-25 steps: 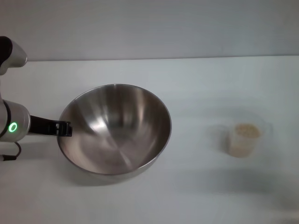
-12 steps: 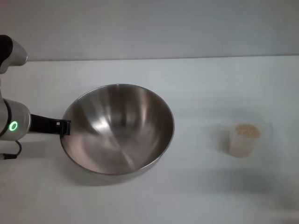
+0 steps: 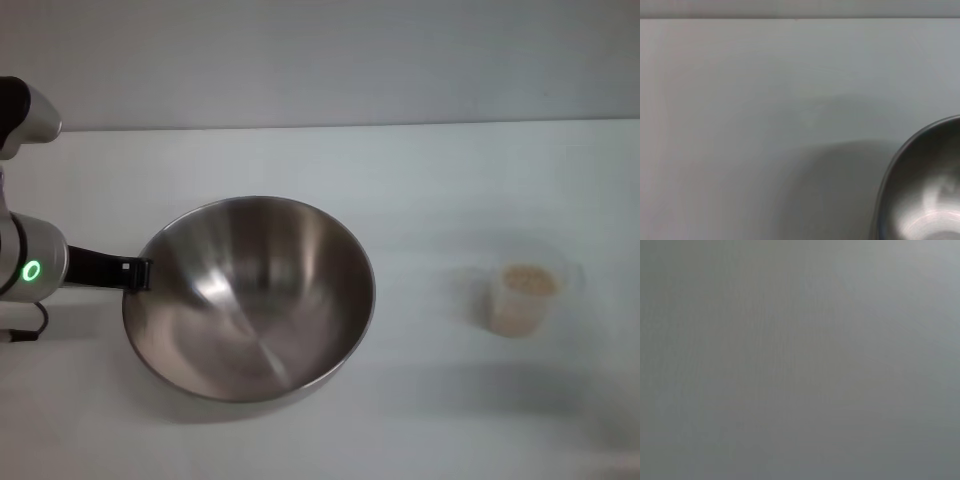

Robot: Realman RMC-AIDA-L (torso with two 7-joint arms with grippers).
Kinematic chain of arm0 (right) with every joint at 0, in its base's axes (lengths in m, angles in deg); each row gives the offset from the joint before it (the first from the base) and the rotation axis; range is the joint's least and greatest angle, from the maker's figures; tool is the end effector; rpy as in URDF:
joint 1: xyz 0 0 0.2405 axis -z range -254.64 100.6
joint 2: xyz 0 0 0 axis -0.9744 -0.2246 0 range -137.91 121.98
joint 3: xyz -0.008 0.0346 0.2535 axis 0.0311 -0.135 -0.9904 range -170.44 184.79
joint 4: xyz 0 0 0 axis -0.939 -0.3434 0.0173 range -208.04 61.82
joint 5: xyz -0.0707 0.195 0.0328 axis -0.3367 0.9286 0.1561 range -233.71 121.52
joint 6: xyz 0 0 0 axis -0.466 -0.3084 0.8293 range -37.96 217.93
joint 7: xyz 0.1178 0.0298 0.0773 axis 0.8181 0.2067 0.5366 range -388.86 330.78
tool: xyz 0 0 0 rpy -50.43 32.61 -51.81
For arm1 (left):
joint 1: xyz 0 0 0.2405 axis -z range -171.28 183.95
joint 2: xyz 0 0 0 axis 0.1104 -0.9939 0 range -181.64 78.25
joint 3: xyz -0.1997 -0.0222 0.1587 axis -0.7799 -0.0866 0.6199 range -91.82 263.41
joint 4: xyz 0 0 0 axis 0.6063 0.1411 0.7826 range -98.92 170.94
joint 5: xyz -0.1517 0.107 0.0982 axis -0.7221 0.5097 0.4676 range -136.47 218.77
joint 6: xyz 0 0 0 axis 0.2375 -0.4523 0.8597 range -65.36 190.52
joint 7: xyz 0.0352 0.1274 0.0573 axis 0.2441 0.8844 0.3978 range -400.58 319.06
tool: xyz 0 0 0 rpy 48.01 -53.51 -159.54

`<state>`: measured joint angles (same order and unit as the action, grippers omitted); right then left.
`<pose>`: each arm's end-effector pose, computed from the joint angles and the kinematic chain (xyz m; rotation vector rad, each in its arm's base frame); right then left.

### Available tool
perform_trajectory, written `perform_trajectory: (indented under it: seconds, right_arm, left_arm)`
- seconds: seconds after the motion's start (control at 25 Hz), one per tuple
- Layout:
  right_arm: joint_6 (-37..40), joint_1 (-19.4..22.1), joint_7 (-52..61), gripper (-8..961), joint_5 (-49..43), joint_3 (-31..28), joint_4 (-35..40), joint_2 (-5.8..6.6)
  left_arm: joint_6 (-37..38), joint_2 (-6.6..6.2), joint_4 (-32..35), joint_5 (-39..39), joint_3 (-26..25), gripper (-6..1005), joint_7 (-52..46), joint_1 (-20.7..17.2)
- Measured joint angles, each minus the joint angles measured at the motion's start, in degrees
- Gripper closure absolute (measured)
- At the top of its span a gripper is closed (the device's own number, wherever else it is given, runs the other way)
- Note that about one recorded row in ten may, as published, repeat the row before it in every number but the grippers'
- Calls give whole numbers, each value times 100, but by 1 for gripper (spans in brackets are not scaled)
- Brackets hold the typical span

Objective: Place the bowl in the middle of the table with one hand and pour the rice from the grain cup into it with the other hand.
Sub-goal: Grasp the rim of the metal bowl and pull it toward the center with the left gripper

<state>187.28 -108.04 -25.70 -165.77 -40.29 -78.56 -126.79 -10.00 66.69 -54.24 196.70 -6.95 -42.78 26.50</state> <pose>0.2826 0.3328 0.0750 -1.1026 0.1100 0.9711 -0.2057 0.3483 0.0205 -2.0048 -1.3494 0.1117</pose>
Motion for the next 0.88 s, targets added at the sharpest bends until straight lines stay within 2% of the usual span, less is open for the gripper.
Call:
perform_trajectory:
  seconds: [0.64, 0.88]
  right_arm:
    - [9, 18, 0, 386, 12, 8, 0, 0]
    - [9, 33, 0, 385, 7, 1, 0, 0]
  left_arm:
    - [-31, 0, -4, -70, -10, 947, 139, 30]
    - [-5, -6, -25, -146, -155, 953, 176, 41]
